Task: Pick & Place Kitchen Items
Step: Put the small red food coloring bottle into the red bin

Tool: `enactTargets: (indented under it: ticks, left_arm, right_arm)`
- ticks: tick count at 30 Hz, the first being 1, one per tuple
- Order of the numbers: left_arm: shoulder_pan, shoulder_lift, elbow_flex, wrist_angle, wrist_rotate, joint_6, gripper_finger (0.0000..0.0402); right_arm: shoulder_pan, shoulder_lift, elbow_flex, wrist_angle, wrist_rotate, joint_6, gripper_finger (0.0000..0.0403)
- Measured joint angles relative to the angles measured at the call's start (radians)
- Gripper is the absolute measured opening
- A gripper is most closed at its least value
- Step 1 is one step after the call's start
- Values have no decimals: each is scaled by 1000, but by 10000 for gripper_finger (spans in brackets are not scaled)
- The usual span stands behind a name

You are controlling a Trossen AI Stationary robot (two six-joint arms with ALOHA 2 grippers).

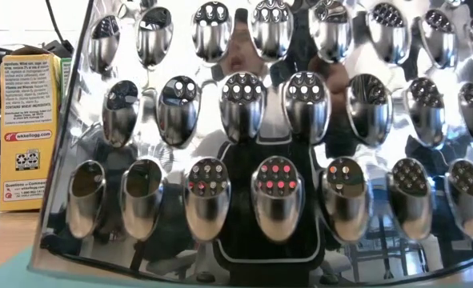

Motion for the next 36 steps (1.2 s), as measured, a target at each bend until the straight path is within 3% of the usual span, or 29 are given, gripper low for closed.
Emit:
enactTargets:
  ticks: [14,23,26,31,36]
  left_arm:
    - [0,0,-30,62,-15,17,154]
    - [0,114,-28,149,-15,35,151]
    - [0,135,-27,166,-11,60,125]
    - [0,145,-27,160,-7,70,48]
    - [1,143,-17,168,-24,72,45]
  right_arm:
    - [0,0,0,0,0,14,139]
    - [0,0,0,0,0,15,139]
    - [0,0,0,0,0,15,139]
    - [0,0,0,0,0,15,139]
    - [0,0,0,0,0,15,139]
